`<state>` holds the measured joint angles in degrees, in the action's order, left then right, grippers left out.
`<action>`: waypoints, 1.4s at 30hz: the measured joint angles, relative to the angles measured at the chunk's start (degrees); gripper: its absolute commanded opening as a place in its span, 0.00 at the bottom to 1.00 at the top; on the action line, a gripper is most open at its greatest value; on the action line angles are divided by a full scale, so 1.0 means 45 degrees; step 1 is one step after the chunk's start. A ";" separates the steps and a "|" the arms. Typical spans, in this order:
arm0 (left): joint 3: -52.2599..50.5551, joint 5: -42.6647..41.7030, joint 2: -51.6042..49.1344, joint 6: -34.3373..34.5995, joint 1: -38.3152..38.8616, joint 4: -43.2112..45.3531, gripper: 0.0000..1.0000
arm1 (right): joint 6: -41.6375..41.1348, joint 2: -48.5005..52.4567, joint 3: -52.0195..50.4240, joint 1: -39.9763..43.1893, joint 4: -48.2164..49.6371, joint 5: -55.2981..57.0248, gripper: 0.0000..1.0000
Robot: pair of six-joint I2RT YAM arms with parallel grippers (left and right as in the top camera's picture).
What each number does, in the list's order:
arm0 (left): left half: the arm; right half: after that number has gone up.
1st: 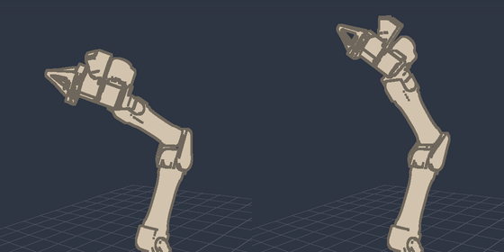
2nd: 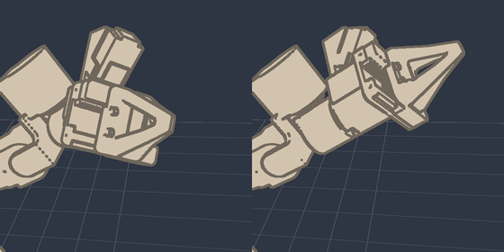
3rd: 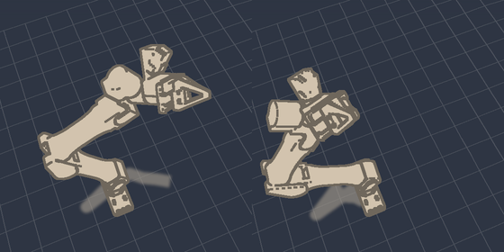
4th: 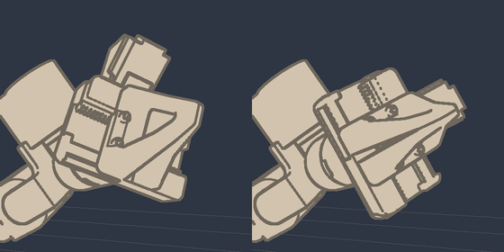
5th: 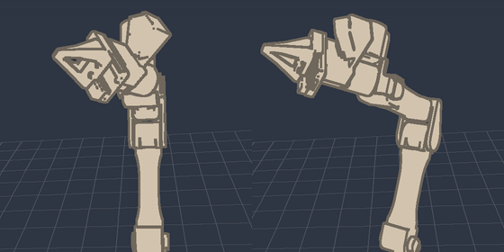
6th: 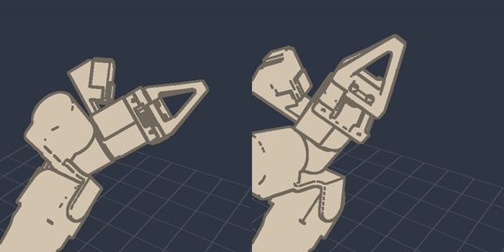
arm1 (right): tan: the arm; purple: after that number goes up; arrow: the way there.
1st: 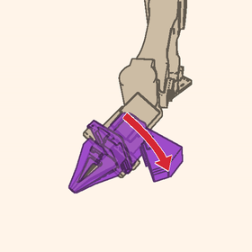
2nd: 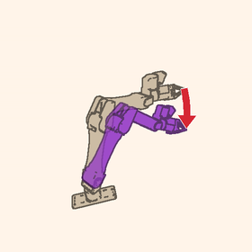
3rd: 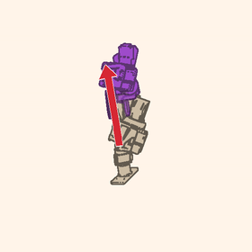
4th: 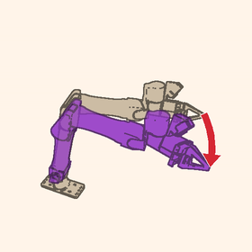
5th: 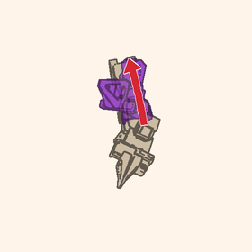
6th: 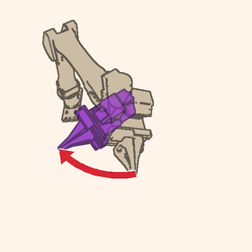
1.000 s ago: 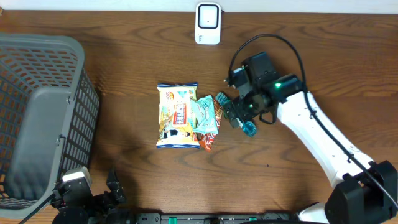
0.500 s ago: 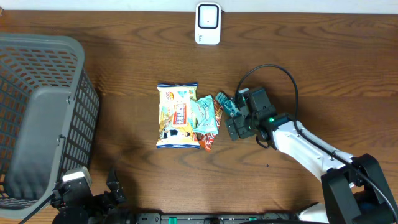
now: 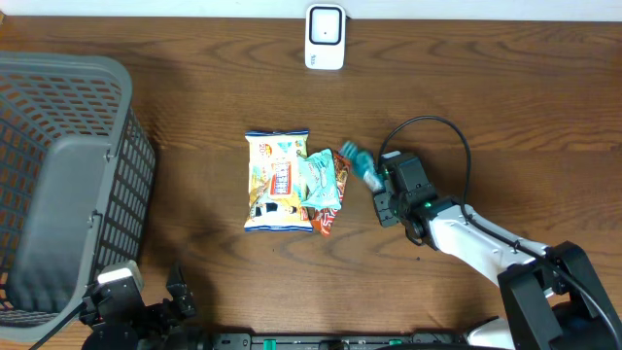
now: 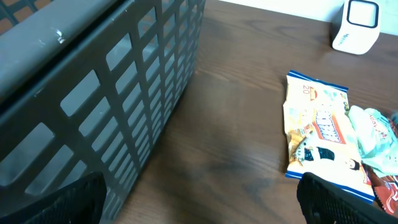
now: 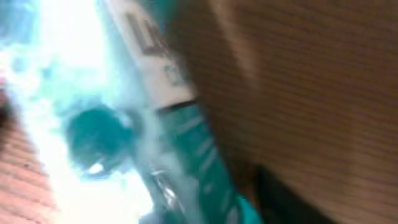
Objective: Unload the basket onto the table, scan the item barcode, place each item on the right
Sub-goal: 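Lift the mouthwash bottle and rotate it upright with the right gripper, then carry the mouthwash bottle up to the white scanner and hold it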
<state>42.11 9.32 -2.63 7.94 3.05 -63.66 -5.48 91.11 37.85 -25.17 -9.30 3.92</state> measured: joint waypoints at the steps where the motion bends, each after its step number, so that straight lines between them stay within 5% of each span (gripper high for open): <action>1: 0.0000 0.0000 0.0000 0.0000 0.0000 0.0005 0.98 | -0.0049 0.0000 -0.0010 0.0000 0.0068 0.0058 0.17; 4: 0.0000 0.0000 0.0000 -0.0005 0.0000 0.0005 0.98 | 0.0112 0.0000 -0.0015 0.0117 0.0160 0.0189 0.01; 15: 0.0000 0.0000 0.0000 0.0000 0.0000 0.0005 0.98 | 0.0753 -0.0452 0.0136 0.0277 -0.0665 -0.1433 0.01; 24: 0.0000 0.0000 0.0000 0.0000 0.0000 0.0010 0.98 | 0.2540 -0.5076 0.0748 0.0617 -0.2239 -0.4609 0.01; 34: 0.0000 0.0000 0.0000 0.0000 0.0000 0.0005 0.98 | 0.3060 -0.7834 0.0753 0.0627 -0.3128 -0.6203 0.01; 42: 0.0000 0.0000 0.0000 0.0000 0.0000 0.0010 0.98 | 0.3653 -0.7101 0.0753 0.0627 -0.1205 -0.5255 0.01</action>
<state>42.11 9.32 -2.63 7.94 3.05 -63.61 10.96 59.16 41.23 -22.35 -14.72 -19.73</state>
